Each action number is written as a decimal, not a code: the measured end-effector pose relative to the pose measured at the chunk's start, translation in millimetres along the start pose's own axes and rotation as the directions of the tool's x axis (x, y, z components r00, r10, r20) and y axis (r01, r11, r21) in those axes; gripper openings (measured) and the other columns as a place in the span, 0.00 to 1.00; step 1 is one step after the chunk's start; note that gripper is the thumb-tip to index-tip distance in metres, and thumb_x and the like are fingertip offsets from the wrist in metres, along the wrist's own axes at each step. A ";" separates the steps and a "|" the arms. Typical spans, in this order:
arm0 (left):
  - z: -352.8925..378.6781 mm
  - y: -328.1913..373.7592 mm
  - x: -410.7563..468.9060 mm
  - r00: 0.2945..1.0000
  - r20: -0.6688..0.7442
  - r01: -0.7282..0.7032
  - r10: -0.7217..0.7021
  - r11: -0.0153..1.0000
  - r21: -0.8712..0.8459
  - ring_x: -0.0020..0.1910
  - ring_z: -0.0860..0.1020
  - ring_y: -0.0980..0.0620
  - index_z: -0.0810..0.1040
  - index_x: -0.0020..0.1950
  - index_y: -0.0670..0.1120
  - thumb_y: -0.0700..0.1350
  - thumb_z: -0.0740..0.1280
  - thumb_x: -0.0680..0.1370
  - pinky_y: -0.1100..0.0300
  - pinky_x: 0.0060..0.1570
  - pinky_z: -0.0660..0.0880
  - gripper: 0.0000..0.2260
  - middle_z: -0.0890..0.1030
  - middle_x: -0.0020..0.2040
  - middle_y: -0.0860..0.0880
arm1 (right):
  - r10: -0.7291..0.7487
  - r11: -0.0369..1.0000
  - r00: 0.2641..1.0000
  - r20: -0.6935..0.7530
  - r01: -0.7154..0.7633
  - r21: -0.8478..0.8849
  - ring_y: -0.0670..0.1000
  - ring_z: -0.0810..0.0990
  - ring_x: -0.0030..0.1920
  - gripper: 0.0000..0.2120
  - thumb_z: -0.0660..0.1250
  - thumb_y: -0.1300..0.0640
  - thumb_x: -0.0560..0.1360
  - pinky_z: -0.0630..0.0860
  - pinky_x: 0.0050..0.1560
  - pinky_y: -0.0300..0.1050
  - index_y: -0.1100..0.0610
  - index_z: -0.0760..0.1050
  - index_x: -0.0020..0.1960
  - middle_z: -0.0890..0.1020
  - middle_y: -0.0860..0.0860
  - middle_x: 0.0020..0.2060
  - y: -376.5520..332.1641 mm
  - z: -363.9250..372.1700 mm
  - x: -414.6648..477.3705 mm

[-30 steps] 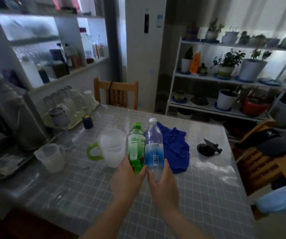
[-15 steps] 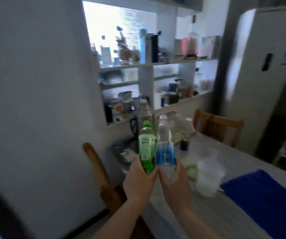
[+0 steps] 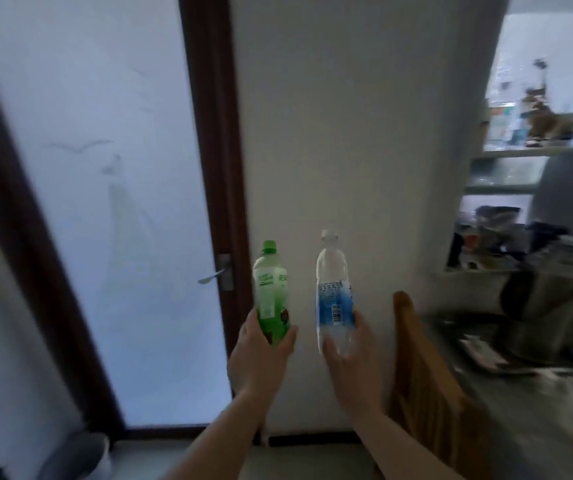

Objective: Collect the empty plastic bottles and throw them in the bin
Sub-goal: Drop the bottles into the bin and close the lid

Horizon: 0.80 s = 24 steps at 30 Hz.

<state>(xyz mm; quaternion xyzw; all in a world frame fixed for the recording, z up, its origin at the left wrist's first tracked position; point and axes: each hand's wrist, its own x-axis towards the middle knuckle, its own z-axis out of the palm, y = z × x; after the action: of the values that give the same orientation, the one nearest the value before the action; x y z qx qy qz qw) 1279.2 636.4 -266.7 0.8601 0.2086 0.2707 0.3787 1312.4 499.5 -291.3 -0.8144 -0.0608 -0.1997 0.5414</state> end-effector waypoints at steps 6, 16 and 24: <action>-96.2 -105.2 56.1 0.978 -0.177 0.135 -0.111 0.982 0.131 0.41 0.77 0.52 0.69 0.63 0.52 0.64 0.67 0.71 0.57 0.35 0.74 0.26 0.78 0.49 0.54 | -0.047 0.998 0.987 0.152 0.040 0.049 0.49 0.73 0.62 0.27 0.65 0.46 0.74 0.75 0.58 0.51 0.47 0.61 0.71 0.72 0.48 0.65 -40.3 119.5 -8.8; -133.7 -210.8 120.1 0.880 -0.356 0.369 -0.315 0.924 0.097 0.53 0.79 0.48 0.65 0.71 0.50 0.64 0.67 0.71 0.55 0.44 0.74 0.33 0.77 0.61 0.50 | -0.217 0.975 0.871 0.441 0.212 0.062 0.49 0.70 0.67 0.31 0.65 0.47 0.75 0.75 0.61 0.50 0.48 0.56 0.73 0.68 0.48 0.70 -55.8 280.7 1.5; -100.2 -258.6 208.4 0.726 -0.502 0.555 -0.471 0.831 0.023 0.55 0.78 0.47 0.65 0.71 0.48 0.64 0.67 0.72 0.54 0.46 0.74 0.33 0.78 0.61 0.48 | -0.368 0.921 0.665 0.650 0.357 0.156 0.52 0.74 0.63 0.32 0.68 0.50 0.74 0.79 0.52 0.50 0.48 0.56 0.73 0.70 0.49 0.68 -38.9 397.7 73.2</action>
<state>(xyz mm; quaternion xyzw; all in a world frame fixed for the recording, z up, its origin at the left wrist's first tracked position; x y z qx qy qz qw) 1336.7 969.8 -343.4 0.7038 0.5476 0.3386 0.3002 1470.1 867.1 -362.1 -0.7983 -0.4125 0.0019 0.4388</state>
